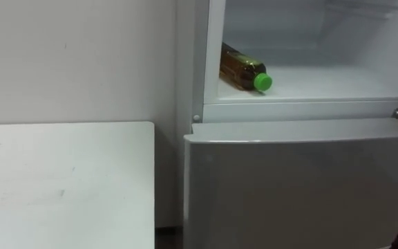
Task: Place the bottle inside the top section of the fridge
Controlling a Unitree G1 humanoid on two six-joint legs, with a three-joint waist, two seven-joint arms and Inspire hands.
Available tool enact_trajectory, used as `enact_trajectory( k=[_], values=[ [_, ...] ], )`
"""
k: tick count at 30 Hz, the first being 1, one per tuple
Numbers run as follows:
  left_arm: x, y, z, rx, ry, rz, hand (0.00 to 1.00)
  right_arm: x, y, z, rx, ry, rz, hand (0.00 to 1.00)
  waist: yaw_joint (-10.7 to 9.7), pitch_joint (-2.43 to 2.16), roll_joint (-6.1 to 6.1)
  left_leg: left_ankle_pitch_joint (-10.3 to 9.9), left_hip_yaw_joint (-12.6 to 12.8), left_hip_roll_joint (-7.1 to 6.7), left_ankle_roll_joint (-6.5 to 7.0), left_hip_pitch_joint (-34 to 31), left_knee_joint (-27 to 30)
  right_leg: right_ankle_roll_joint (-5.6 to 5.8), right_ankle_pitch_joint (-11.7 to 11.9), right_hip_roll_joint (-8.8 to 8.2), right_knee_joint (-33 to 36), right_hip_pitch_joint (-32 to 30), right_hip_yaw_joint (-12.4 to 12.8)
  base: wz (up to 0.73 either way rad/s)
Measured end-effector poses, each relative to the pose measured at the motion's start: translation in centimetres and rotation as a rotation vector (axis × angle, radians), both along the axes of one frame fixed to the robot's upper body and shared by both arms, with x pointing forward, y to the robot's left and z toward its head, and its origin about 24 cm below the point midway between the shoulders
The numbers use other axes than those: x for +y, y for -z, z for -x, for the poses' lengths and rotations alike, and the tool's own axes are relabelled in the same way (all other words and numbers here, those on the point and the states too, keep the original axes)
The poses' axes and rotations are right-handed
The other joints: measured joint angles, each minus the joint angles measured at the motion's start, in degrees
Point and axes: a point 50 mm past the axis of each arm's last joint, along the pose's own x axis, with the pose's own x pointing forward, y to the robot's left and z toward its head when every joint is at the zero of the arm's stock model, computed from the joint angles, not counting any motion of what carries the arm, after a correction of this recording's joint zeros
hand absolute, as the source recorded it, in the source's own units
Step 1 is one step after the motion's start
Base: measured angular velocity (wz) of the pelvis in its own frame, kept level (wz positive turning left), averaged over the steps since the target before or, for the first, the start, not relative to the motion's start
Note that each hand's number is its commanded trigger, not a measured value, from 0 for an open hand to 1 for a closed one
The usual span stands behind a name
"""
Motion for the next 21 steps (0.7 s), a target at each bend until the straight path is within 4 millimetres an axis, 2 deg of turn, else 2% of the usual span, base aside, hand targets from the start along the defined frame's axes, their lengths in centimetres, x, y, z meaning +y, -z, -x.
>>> enact_trajectory(
  k=[13,17,21],
  values=[
    [-0.1,0.1,0.5,0.013,-0.008,0.027,0.00,-2.5,-5.4,-2.0,0.022,0.087,0.112,0.00,-0.7,0.40,-1.74,0.0,0.0,-0.04,-0.01,-0.3,0.2,0.04,-0.3,-0.03,0.0,-0.1,0.0,0.00],
    [-0.2,0.0,0.6,0.011,-0.011,0.026,0.00,-2.7,-6.5,-2.2,0.026,0.110,0.126,0.00,-1.1,0.31,-1.68,0.0,-0.1,-0.04,-0.01,-0.3,0.0,0.05,-0.3,-0.01,0.0,-0.1,-0.1,0.00],
    [0.0,-0.1,0.6,0.005,-0.021,0.018,0.00,-2.9,-8.4,-2.6,-0.007,0.141,0.171,0.00,-1.4,0.01,-1.16,0.0,-0.1,0.00,-0.01,-0.3,0.1,0.05,-0.3,-0.02,0.0,-0.1,-0.3,0.00]
  ],
)
